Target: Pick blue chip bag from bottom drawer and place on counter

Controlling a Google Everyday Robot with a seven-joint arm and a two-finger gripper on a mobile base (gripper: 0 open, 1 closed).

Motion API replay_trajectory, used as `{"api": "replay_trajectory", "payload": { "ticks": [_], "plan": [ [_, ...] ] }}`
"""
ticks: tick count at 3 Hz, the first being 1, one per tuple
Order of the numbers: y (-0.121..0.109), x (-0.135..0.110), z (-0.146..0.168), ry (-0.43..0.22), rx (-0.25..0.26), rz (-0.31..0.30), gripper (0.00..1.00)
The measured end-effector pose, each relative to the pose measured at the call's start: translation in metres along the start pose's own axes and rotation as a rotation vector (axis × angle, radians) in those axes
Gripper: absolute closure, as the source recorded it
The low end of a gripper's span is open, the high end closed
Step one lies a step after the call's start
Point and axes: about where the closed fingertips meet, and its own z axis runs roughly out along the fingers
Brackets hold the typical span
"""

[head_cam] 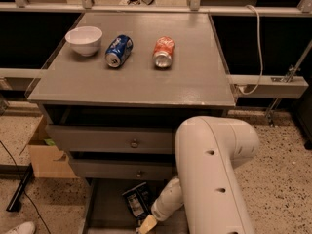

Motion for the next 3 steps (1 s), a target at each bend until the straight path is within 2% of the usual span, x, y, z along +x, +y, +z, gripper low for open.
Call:
{"api": "replay_trajectory", "payload": {
  "ticks": [1, 2, 3],
  "plan": [
    [-0.004, 0.0, 0.019, -0.011, -0.014, 0.094, 0.0],
    [-0.013, -0.001, 0.03, -0.021, -0.015, 0.161, 0.0],
    [-0.011, -0.003, 0.033, -0.026, -0.021, 0.161, 0.0]
  ]
}}
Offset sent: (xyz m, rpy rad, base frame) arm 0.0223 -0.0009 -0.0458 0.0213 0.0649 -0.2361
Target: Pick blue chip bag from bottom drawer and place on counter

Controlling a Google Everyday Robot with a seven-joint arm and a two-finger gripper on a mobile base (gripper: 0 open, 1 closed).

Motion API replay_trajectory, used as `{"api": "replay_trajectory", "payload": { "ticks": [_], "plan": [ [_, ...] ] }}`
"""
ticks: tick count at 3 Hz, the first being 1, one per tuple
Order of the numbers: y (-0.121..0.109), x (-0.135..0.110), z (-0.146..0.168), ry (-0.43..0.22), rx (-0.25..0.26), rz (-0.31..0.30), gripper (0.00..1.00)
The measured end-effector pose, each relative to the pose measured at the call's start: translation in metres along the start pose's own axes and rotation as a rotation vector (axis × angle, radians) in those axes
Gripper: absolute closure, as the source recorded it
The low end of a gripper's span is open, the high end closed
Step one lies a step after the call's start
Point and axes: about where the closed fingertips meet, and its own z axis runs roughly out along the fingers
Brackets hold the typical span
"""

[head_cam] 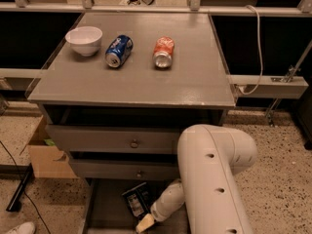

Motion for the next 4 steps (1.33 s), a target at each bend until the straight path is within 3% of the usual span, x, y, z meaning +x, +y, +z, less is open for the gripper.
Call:
{"api": "replay_trajectory", "payload": {
  "ticks": [1, 3, 4],
  "plan": [
    [0.006, -0.002, 0.008, -0.01, -0.023, -0.003, 0.0],
    [0.008, -0.025, 0.026, -0.058, -0.073, 0.066, 0.0],
    [0.007, -0.028, 0.026, -0.061, -0.073, 0.068, 0.0]
  ]
}}
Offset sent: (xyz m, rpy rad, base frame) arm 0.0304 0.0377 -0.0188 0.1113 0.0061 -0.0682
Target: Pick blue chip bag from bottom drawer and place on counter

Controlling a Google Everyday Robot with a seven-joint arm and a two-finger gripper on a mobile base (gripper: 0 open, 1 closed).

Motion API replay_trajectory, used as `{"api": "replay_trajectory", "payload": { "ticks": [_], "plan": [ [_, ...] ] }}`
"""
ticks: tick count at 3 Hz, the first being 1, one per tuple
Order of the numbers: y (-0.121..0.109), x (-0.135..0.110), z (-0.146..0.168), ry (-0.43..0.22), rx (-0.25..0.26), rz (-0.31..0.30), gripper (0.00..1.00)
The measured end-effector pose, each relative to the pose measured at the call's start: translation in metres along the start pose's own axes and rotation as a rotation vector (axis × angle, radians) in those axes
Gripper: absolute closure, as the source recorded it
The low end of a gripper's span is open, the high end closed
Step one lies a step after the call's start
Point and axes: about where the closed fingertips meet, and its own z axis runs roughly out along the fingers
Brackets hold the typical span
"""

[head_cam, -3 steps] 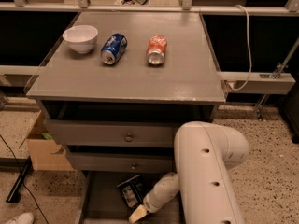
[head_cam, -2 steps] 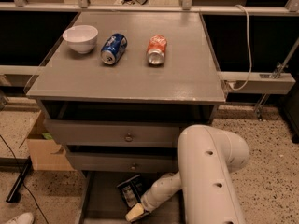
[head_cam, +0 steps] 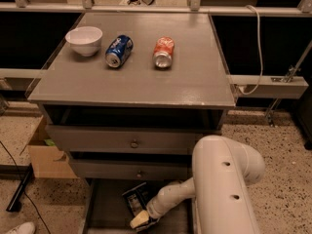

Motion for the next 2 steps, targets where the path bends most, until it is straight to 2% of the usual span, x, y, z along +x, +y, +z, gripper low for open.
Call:
{"api": "replay_trajectory", "payload": {
  "ticks": [1, 2],
  "plan": [
    [-0.0142, -0.0026, 0.0336, 0.012, 0.017, 0.035, 0.0],
    [-0.015, -0.0035, 0.0338, 0.013, 0.02, 0.038, 0.0]
  ]
}}
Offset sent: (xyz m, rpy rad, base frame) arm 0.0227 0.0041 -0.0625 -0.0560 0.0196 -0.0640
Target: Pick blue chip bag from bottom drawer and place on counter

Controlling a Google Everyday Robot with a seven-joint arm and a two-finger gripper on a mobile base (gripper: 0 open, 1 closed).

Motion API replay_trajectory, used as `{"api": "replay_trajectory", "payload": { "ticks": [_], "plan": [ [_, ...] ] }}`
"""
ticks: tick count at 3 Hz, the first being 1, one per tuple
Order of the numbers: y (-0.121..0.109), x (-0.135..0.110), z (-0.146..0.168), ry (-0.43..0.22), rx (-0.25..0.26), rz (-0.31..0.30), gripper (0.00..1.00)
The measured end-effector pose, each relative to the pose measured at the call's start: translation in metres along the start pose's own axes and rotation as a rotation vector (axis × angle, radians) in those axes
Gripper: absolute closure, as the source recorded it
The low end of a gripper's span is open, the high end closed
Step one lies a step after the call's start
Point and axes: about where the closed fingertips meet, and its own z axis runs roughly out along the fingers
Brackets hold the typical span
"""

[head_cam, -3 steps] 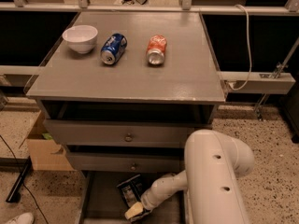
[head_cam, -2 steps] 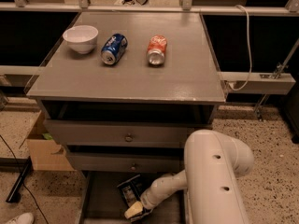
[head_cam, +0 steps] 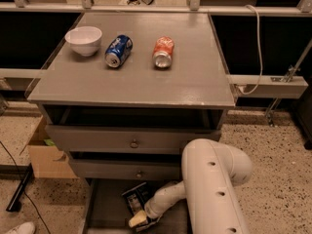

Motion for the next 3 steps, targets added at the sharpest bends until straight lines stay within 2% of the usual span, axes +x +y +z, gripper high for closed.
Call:
{"api": "replay_trajectory", "payload": {
  "ticks": [1, 3],
  "plan": [
    [0.0, 0.0, 0.0, 0.0, 0.0, 0.0, 0.18],
    [0.0, 0.0001, 0.0001, 0.0, 0.0, 0.0, 0.65]
  ]
}}
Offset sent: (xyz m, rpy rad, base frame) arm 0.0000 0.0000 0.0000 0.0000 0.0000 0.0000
